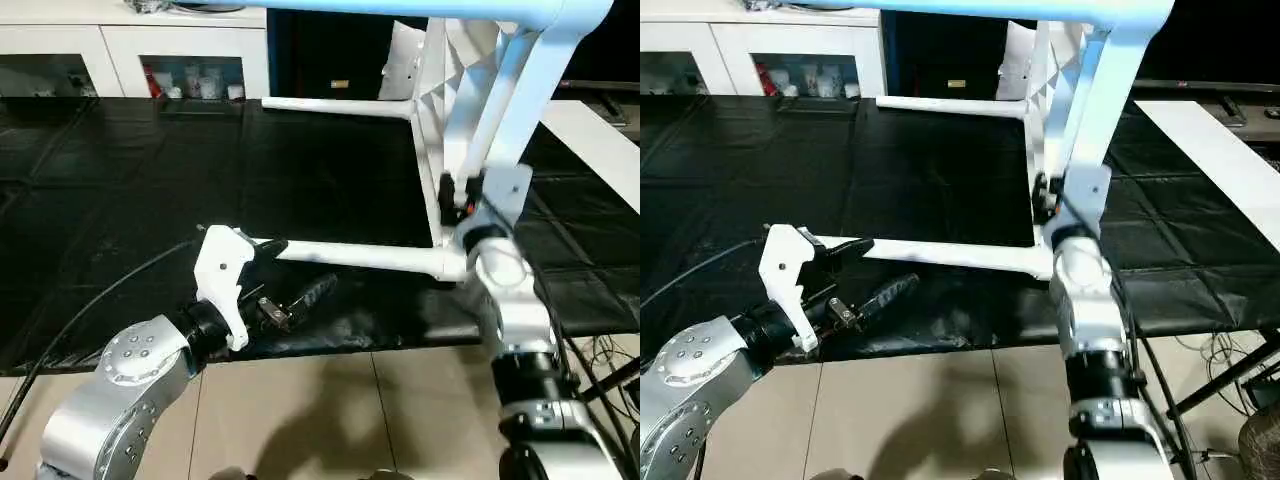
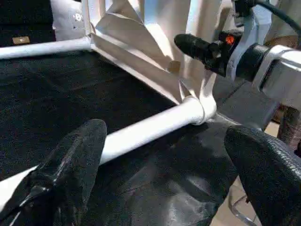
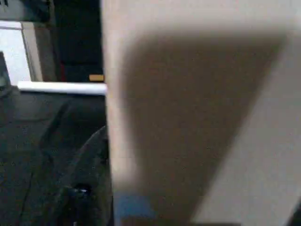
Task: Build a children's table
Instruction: Flip table
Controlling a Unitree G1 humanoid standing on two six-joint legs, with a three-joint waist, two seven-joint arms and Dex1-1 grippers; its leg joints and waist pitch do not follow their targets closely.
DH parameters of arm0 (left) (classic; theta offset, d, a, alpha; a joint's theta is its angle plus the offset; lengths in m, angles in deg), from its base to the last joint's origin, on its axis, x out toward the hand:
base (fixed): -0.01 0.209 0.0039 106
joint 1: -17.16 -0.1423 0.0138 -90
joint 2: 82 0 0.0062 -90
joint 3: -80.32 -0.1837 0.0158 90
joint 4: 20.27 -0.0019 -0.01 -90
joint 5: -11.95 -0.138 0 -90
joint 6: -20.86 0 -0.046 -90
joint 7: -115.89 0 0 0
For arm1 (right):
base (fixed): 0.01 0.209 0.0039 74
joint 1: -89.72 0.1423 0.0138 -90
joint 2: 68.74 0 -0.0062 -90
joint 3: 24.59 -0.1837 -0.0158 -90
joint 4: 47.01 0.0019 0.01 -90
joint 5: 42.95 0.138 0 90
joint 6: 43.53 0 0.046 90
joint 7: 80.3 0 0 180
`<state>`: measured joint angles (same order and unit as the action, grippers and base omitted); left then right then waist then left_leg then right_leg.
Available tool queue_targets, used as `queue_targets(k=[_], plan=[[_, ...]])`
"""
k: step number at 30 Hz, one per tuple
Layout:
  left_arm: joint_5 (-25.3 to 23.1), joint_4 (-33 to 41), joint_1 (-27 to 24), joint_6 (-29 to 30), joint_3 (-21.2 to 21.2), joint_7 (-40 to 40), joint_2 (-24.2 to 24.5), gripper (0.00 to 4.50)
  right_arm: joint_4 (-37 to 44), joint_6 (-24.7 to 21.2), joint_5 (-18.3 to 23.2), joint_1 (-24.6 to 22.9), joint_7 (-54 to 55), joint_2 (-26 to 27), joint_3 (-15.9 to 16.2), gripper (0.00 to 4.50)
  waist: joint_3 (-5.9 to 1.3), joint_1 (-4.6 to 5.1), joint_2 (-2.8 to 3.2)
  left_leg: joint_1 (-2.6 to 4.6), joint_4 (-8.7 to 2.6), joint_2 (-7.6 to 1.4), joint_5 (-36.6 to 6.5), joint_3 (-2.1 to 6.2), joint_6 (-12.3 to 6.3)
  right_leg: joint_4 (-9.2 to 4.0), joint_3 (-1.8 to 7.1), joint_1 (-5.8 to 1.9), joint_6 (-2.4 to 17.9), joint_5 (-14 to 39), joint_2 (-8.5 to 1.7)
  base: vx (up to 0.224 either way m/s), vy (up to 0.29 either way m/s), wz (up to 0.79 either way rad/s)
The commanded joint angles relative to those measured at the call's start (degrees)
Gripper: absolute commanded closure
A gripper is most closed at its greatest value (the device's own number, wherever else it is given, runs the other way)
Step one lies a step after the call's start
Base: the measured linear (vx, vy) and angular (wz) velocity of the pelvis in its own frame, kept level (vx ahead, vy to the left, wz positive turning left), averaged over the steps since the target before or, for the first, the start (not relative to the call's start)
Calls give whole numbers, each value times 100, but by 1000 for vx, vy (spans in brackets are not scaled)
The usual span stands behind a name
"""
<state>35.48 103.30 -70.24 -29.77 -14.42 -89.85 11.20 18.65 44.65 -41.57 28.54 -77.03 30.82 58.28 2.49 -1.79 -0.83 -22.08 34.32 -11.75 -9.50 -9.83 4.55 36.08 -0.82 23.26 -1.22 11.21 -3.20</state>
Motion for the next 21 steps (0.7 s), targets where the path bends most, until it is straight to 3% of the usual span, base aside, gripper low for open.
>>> queue_targets(k=[1,6,9,15,21], plan=[[145,140,85,108,12,-8,-9,0,209,24,-63,-32,0,5,83,182,-307,-11,24,101,-385,-2,-1767,-18,308,-480,120,-157,590,1496,-185,0,0,0],[189,174,37,65,-10,-88,51,0,314,46,-85,-81,-43,9,125,223,-302,-6,29,100,-389,-6,-1842,-10,303,-501,122,-150,497,1697,-188,0,0,0],[196,180,-189,-150,101,-260,187,0,398,54,-128,-113,-89,-47,160,248,-302,6,3,92,-385,-1,-1847,-14,293,-506,122,-145,494,1676,-179,0,0,0],[402,266,-640,-364,549,-558,466,0,725,28,-212,-215,-226,-225,237,257,-302,-8,12,96,-391,-12,-1731,-22,265,-479,126,-139,525,1465,-166,0,0,0],[574,481,-604,-383,854,-598,575,0,1259,75,-526,-257,-569,-650,484,257,-299,-24,-6,86,-390,-18,-1647,-24,253,-468,134,-162,510,1392,-174,0,0,0]])
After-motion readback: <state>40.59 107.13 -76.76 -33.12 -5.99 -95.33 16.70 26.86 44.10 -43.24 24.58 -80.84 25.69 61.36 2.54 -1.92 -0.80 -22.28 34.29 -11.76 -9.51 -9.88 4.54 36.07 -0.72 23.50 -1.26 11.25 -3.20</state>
